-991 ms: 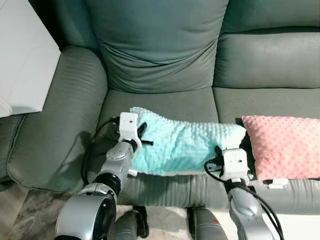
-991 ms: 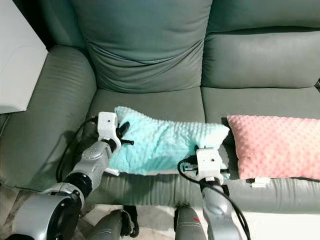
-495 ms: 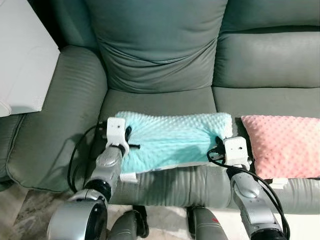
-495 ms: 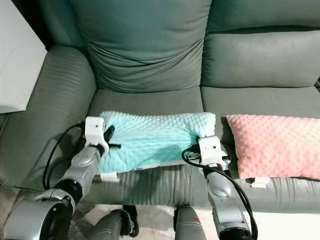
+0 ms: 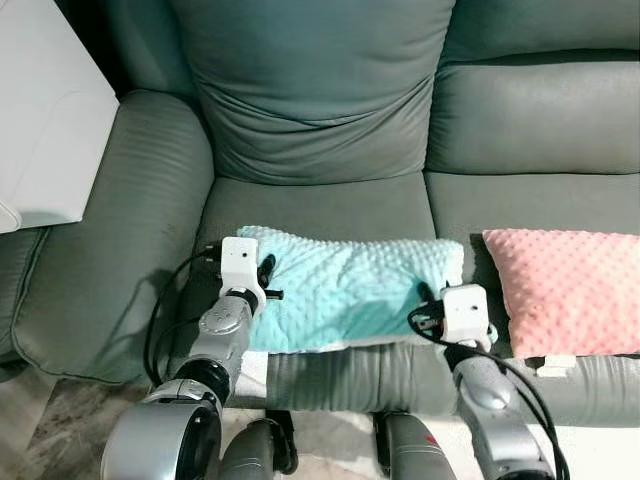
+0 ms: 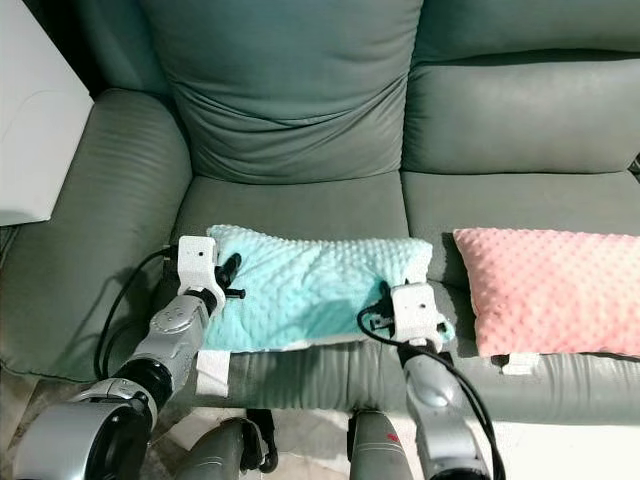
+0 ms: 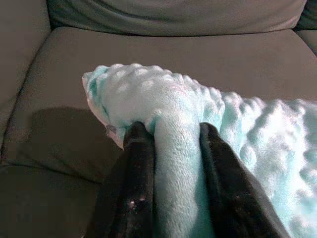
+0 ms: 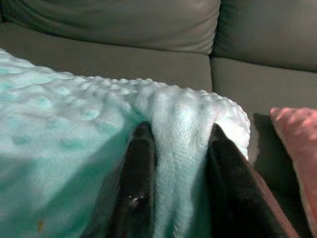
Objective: Move the pillow to the sofa
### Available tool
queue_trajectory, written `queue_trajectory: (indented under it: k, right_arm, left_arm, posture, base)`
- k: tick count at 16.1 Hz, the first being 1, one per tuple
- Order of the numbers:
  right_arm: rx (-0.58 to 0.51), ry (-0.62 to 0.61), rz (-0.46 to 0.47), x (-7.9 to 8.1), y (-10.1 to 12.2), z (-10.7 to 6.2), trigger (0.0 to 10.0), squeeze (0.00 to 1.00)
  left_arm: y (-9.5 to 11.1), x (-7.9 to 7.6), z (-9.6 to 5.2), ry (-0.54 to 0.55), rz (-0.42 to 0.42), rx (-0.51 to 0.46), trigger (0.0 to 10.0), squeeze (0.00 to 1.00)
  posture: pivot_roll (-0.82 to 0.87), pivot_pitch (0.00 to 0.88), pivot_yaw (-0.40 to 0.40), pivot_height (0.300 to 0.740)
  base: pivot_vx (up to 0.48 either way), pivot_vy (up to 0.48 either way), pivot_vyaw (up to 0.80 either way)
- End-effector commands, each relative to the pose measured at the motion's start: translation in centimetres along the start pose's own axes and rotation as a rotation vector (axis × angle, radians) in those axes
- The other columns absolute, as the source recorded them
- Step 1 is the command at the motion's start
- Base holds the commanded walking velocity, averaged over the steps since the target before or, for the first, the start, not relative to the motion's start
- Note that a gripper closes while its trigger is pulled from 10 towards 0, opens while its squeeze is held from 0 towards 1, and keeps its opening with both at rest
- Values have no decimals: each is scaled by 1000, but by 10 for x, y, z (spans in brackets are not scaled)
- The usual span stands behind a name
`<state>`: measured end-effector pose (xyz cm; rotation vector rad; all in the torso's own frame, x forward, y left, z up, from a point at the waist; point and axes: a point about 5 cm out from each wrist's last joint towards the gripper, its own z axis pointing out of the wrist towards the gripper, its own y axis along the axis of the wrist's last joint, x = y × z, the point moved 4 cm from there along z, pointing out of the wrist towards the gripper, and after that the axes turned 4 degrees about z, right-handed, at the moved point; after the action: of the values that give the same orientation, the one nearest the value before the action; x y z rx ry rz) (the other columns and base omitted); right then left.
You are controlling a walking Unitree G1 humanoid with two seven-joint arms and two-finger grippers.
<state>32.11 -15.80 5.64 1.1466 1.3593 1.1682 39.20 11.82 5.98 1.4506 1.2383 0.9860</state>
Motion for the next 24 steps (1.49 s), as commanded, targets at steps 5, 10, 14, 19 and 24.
queue_trajectory:
  k: [5,10,14,19,24]
  right_arm:
    - [17,20,12,9,-9,-10,10000,1000]
    - [17,10,10,4,-8,-9,10000,1000]
    - [15,14,30,4,-5,-13,10000,1000]
    - [101,69,111,16,6,-33,10000,1000]
    - [431,161,208,29,-27,-83,10000,1000]
  left_arm:
    - [-14,0,-5,-12,-17,37,10000,1000]
    - [-19,4,-9,-18,-29,23,10000,1000]
    - [-26,11,-16,-60,-45,18,10000,1000]
    - [-44,36,-38,-147,14,53,10000,1000]
    - [-72,25,-75,-351,87,143,10000,1000]
  posture:
    - [-219,373,102,740]
    - [-215,371,101,740]
    - [-199,363,101,740]
    - [-182,341,98,740]
    - [-177,310,100,740]
  base:
    - [0,0,0]
    - [0,0,0]
    - [0,0,0]
    - [0,0,0]
    - [0,0,0]
